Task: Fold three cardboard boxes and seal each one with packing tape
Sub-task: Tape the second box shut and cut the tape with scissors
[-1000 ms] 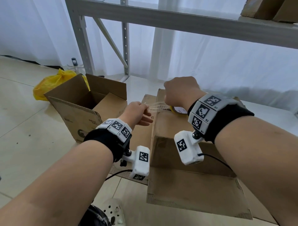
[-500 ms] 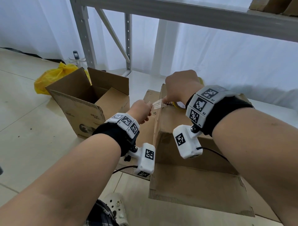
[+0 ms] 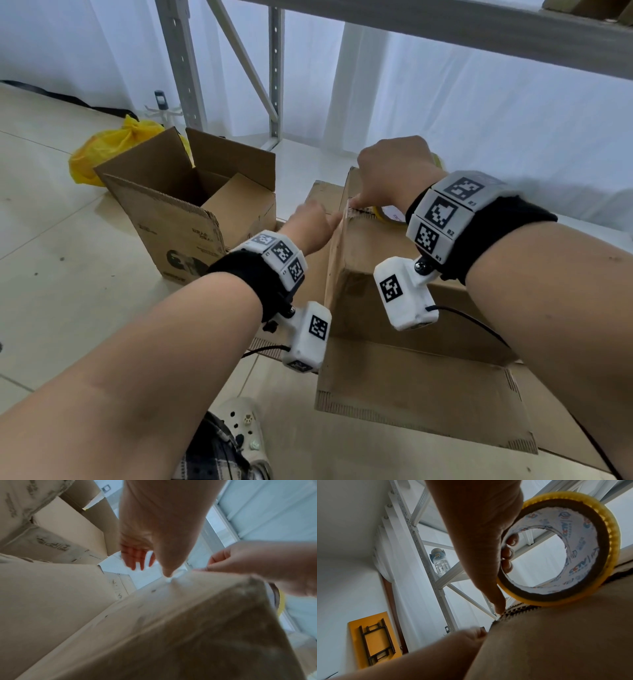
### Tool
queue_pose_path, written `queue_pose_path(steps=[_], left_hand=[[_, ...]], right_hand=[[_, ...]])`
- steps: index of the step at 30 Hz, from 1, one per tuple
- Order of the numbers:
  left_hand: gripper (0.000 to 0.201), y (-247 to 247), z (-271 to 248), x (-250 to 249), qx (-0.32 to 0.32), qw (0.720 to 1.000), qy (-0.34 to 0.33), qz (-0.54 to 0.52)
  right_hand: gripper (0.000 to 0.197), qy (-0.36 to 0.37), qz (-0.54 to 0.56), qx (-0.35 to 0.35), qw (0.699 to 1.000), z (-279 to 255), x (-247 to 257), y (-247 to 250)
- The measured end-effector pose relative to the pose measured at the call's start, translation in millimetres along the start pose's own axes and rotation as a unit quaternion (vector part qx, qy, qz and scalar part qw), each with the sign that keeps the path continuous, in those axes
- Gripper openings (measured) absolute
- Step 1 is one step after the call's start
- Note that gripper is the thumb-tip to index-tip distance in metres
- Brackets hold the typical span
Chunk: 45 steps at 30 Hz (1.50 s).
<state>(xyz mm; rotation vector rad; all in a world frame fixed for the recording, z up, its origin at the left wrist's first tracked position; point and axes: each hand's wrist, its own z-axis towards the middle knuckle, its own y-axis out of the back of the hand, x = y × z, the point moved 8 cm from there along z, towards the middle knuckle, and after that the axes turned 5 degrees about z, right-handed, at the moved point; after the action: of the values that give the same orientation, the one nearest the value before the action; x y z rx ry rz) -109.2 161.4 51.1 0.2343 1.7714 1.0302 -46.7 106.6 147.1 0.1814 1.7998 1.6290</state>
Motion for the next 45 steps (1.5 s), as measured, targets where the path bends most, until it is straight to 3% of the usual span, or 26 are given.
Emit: queue_pose_path(steps=[3, 7, 9, 13, 17, 21, 23, 25, 27, 28, 32, 34, 37, 41, 45], left_hand=[[0.025, 21, 3, -9, -0.053, 0.982, -0.039, -0.177], [0.038, 13, 3, -14, 0.014, 0.946, 0.050, -0.320], [0.038, 2, -1, -11, 0.051, 0.939, 0.094, -0.326], [0.059, -19, -6, -4, 0.113, 0.948, 0.105, -0.279], [0.066, -15, 5, -14, 0.157, 0.893, 0.100, -0.411], [0.058, -18, 7, -20, 0.175, 0.879, 0.095, -0.433], [0.044, -22, 3, -17, 0.170, 0.888, 0.105, -0.414], [0.036, -16, 2, -16, 0.156, 0.924, 0.084, -0.338], [0.053, -7, 1, -23, 0.173, 0.971, 0.009, -0.165], [0.064, -6, 2, -27, 0.191, 0.978, -0.029, -0.077], [0.103, -8, 16, -28, 0.206, 0.966, -0.114, 0.103], [0.105, -12, 23, -31, 0.182, 0.964, -0.148, 0.128], [0.090, -13, 25, -33, 0.145, 0.967, -0.183, 0.104], [0.082, -14, 26, -26, 0.134, 0.971, -0.177, 0.086], [0.080, -17, 21, -28, 0.155, 0.971, -0.177, 0.047]], right_hand=[[0.023, -0.003, 0.033, -0.001, 0.999, -2, -3, 4], [0.014, -0.023, 0.144, -0.031, 0.989, -2, -11, 10], [0.015, -0.026, 0.174, -0.045, 0.983, -3, -12, 12], [0.018, -0.021, 0.193, -0.059, 0.979, -4, -12, 13], [0.016, -0.012, 0.206, -0.075, 0.976, -4, -14, 13], [0.015, -0.007, 0.251, -0.078, 0.965, -7, -17, 16], [0.015, 0.007, 0.267, -0.090, 0.959, -9, -20, 21], [0.015, 0.017, 0.300, -0.109, 0.948, -13, -25, 28], [0.019, 0.019, 0.307, -0.117, 0.944, -14, -30, 30], [0.020, 0.011, 0.300, -0.116, 0.947, -14, -33, 28], [0.037, -0.072, 0.327, -0.089, 0.938, -13, -59, 5], [0.041, -0.097, 0.381, -0.082, 0.916, -14, -71, -5], [0.047, -0.124, 0.442, -0.067, 0.886, -17, -79, -15], [0.052, -0.147, 0.510, -0.058, 0.846, -18, -82, -16], [0.045, -0.135, 0.473, -0.050, 0.869, -14, -73, -8]])
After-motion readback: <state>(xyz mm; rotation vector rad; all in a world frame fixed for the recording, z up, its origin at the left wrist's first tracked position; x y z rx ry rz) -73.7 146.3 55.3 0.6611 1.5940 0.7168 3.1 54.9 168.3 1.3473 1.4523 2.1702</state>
